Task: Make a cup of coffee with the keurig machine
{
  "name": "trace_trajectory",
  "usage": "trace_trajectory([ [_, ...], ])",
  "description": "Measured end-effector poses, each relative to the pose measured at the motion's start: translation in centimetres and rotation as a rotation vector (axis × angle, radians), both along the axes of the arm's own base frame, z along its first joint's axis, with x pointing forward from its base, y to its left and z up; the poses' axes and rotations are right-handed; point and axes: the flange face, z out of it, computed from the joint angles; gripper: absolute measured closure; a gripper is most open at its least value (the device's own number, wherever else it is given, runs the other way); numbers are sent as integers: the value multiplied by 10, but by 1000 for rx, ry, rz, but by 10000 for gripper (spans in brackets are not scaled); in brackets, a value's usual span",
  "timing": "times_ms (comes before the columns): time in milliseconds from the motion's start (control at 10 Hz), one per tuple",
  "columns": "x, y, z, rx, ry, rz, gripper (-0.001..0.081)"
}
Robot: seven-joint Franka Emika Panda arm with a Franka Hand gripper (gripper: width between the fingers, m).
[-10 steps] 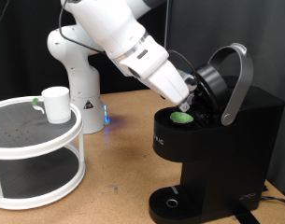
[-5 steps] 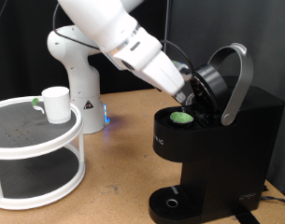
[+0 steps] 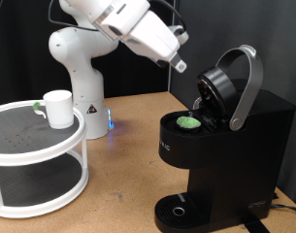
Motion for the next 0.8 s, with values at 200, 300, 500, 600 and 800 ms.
trace_trajectory([
  [200,2,1,17,22,15,-7,3],
  [300,2,1,23,29,19,-6,3],
  [500,3,1,26,33,23,-4,3],
  [600,3,3,26,59,26,-13,3],
  [800,5,11,29,126,30,-31,3],
])
